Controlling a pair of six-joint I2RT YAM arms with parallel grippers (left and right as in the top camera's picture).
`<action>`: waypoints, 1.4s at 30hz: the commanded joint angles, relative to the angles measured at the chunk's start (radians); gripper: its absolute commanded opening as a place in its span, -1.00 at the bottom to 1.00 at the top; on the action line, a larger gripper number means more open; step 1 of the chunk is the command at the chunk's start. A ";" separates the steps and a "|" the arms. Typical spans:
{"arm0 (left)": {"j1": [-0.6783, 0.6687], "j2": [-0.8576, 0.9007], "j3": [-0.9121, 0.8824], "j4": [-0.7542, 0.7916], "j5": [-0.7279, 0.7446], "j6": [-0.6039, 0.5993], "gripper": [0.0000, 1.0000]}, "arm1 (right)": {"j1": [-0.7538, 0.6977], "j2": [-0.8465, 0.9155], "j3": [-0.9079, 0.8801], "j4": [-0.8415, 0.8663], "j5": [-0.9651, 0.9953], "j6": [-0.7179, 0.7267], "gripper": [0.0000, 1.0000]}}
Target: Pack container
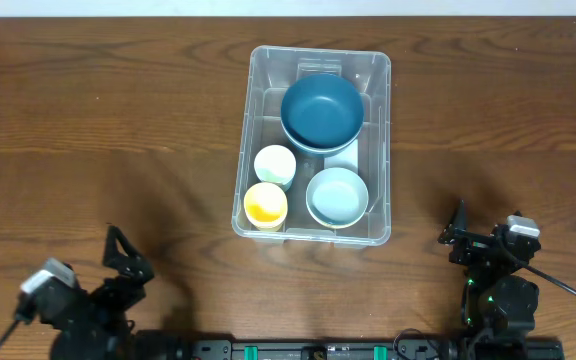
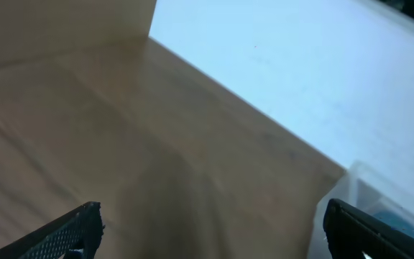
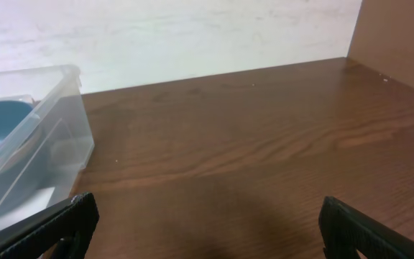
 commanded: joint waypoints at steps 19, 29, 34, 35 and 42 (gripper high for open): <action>-0.003 -0.075 -0.500 0.559 0.018 -0.087 0.96 | -0.008 -0.002 -0.004 0.001 0.008 -0.008 0.98; -0.003 -0.075 -0.561 0.785 0.217 0.422 0.96 | -0.008 -0.002 -0.004 0.001 0.008 -0.008 0.99; -0.003 -0.075 -0.600 0.785 0.278 0.549 0.96 | -0.008 -0.002 -0.004 0.001 0.008 -0.008 0.98; -0.003 -0.075 -0.607 0.785 0.282 0.556 0.96 | -0.008 -0.002 -0.004 0.001 0.008 -0.008 0.99; -0.003 -0.075 -0.665 0.778 0.283 0.563 0.96 | -0.008 -0.002 -0.004 0.001 0.008 -0.008 0.98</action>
